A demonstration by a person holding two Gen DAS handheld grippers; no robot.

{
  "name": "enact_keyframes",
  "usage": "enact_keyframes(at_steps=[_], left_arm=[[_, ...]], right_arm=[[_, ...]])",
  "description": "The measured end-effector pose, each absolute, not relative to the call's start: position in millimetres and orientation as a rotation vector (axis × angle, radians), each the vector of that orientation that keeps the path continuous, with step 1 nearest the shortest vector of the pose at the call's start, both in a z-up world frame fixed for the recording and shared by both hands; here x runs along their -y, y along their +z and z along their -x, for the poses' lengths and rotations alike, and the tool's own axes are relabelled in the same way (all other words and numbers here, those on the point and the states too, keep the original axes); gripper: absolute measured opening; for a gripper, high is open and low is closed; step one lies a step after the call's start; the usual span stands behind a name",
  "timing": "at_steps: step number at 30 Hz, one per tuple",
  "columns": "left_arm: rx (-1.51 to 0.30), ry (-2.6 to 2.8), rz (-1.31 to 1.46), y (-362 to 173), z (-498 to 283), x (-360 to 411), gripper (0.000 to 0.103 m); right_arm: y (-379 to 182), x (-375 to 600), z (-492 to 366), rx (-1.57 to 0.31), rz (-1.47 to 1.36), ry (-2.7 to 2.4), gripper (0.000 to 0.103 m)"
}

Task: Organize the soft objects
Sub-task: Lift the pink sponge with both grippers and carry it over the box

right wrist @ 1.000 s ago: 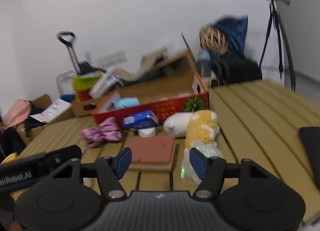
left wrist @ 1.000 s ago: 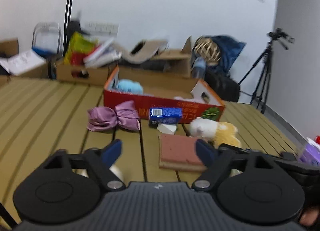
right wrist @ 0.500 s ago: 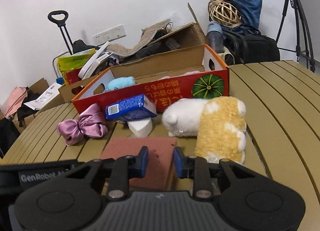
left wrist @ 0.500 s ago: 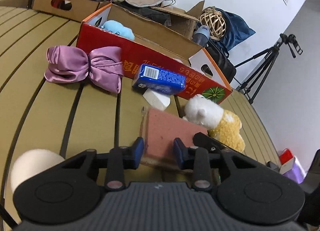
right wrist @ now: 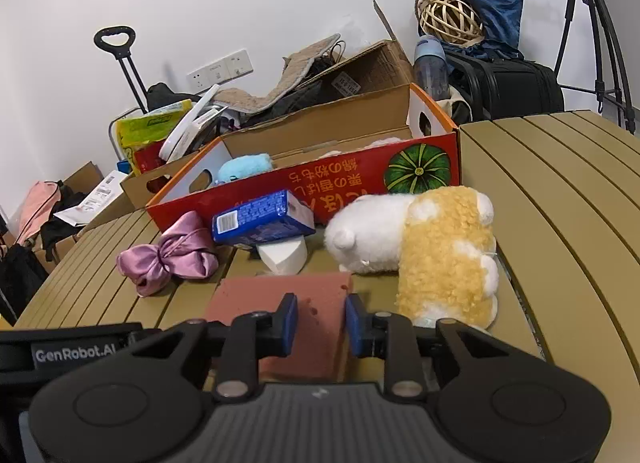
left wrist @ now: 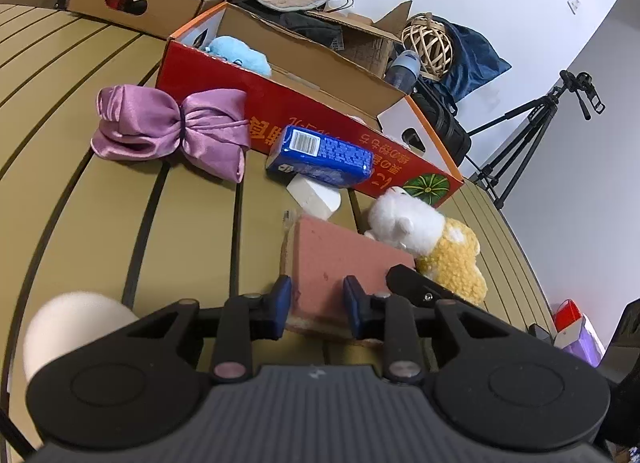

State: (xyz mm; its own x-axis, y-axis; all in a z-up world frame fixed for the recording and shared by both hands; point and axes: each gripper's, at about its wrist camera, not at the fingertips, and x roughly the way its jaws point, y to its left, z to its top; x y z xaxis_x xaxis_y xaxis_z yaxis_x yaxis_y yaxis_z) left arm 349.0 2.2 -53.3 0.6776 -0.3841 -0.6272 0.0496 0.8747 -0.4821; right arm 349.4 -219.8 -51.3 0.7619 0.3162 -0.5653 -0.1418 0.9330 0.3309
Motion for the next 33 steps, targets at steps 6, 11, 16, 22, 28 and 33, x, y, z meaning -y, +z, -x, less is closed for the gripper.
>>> enact_keyframes(at_steps=[6,11,16,22,28,33], left_arm=[[-0.815,-0.259,0.430,-51.3,-335.4,5.4,0.028],[-0.830,-0.244,0.418,-48.2,-306.9,8.0,0.028],[-0.796,-0.269,0.399,-51.0,-273.7,5.0,0.031],[-0.783,-0.257,0.362,-45.9,-274.1,9.8,0.033],[-0.797,-0.284,0.464,-49.4,-280.6,-5.7,0.024],[-0.700,-0.324,0.471,-23.9,-303.0,-6.6,0.022]], right_arm=[[-52.4,219.7,-333.1,-0.636,-0.244,0.235,0.024],[-45.7,212.7,-303.7,-0.668,-0.213,0.200,0.024],[-64.6,224.3,-252.3,-0.565,-0.284,0.228,0.024],[-67.2,232.3,-247.6,-0.567,-0.333,0.262,0.024],[-62.4,235.7,-255.9,-0.621,-0.377,0.275,0.023],[-37.2,237.2,-272.8,-0.585,-0.363,0.273,0.023]])
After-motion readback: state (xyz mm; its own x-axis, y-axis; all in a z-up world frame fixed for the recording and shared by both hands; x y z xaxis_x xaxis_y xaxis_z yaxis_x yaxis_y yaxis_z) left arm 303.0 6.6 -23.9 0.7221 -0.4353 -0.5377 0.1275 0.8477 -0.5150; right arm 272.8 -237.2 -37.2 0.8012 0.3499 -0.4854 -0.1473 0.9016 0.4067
